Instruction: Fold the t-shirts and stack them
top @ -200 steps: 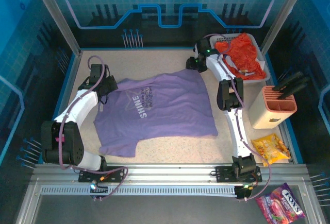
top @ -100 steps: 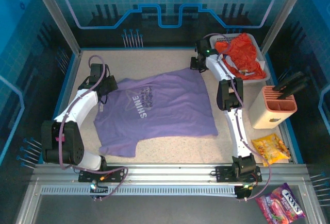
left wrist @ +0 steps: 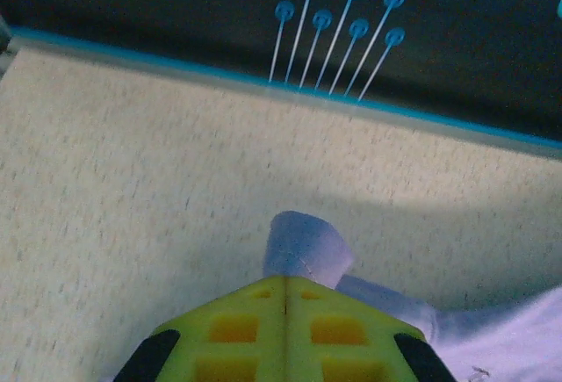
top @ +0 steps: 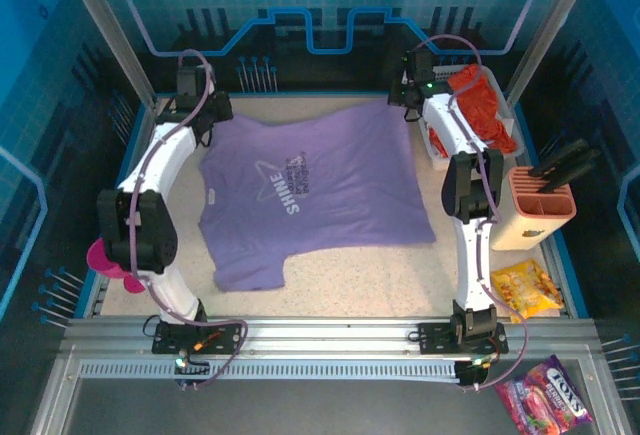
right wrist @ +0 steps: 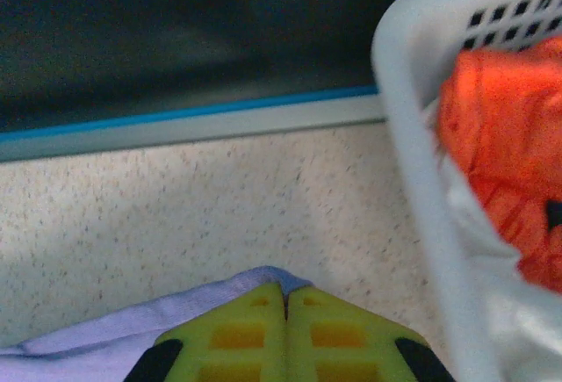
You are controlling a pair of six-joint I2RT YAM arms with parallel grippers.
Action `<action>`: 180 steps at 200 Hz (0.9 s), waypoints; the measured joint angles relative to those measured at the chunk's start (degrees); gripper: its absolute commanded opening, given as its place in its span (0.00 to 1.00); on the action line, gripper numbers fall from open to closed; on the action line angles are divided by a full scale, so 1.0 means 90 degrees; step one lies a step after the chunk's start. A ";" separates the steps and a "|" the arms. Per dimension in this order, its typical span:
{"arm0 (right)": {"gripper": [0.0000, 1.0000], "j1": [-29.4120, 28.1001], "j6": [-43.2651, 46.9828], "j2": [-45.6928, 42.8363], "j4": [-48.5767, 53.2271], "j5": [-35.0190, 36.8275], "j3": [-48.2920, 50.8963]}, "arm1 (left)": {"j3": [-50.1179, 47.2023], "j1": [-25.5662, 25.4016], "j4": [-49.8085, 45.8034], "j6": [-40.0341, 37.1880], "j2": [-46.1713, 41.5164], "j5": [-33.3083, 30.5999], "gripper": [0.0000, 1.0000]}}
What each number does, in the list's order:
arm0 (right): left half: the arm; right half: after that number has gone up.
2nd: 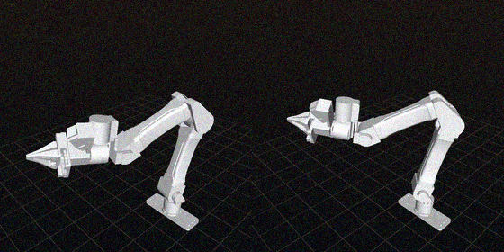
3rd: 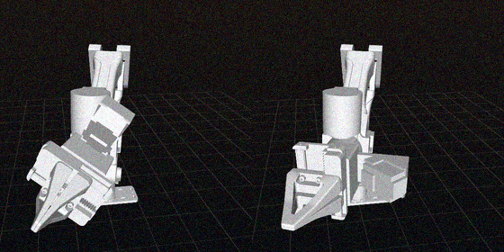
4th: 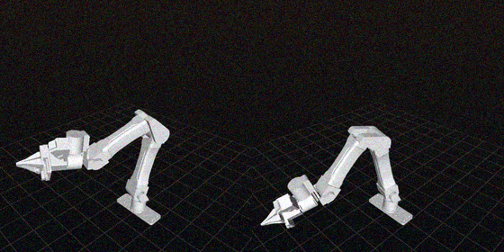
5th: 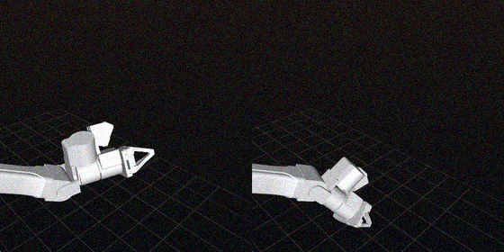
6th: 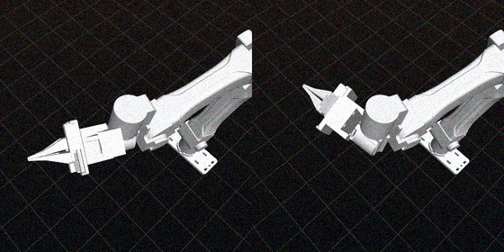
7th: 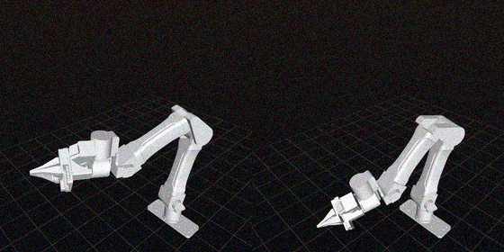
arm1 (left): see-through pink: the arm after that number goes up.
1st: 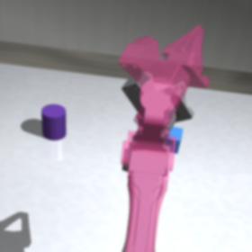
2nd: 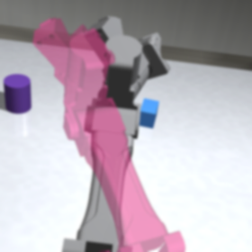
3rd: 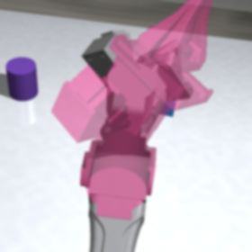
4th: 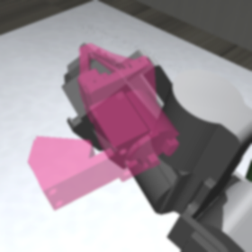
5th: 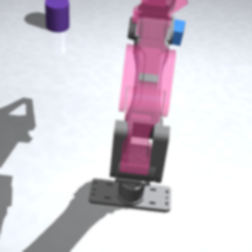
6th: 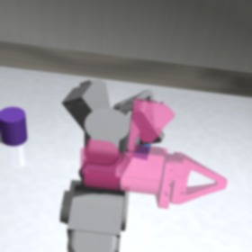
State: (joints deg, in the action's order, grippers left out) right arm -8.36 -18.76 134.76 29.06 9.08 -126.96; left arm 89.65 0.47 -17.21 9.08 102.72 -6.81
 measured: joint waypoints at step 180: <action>0.00 0.0338 0.0362 -0.1481 -0.0362 -0.0051 0.2761 | -0.4034 -0.0809 0.1219 -0.0005 -0.2727 -0.0777 0.00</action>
State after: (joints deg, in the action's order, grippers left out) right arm -5.32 -15.51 121.43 25.80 8.62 -102.10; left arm 53.34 -6.81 -6.24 9.04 78.17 -13.80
